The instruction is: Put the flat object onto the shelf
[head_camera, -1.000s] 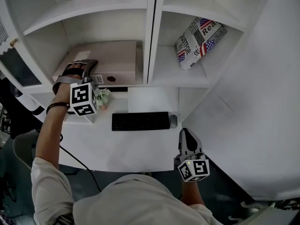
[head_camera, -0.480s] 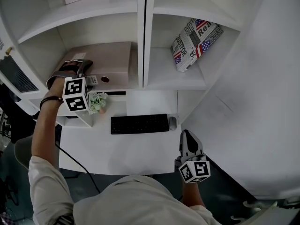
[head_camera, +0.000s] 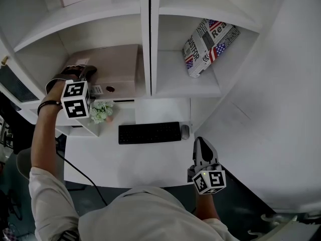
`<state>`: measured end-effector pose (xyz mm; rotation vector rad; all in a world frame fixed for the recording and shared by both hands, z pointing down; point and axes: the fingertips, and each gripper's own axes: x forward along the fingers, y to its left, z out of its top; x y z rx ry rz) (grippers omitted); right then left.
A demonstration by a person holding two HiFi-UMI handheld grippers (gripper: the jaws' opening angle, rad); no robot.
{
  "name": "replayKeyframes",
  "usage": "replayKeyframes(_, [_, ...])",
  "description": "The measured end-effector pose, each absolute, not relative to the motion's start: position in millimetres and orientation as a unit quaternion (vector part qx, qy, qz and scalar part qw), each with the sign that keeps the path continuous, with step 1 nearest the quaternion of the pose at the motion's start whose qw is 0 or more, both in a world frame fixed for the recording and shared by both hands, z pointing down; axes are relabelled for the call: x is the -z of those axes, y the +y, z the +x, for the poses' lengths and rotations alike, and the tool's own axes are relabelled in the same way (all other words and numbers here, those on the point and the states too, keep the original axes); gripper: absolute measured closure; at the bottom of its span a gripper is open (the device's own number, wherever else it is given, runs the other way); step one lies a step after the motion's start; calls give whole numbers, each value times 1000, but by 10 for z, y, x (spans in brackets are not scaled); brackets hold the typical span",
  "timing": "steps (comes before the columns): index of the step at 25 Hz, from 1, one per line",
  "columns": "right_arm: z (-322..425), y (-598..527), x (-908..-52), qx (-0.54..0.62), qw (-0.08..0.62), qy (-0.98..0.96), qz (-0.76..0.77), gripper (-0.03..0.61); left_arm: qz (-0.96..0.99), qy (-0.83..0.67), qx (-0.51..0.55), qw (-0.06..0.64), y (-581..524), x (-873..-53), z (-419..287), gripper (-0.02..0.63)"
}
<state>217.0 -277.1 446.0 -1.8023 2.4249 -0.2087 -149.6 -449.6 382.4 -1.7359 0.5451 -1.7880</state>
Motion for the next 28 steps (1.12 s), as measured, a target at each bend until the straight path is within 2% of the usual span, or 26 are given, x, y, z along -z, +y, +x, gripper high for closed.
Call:
replayKeyframes(8, [2193, -2825, -4483, 73, 58, 801, -592, 575, -648, 193, 682, 278, -4473, -3848, -1494, 190])
replayKeyframes(14, [2222, -2834, -4497, 77, 59, 800, -592, 575, -659, 164, 695, 236, -4369, -3950, -1504, 192])
replayKeyframes(28, [2184, -2802, -4468, 73, 59, 806, -584, 575, -665, 215, 663, 269, -4388, -3904, -1510, 192])
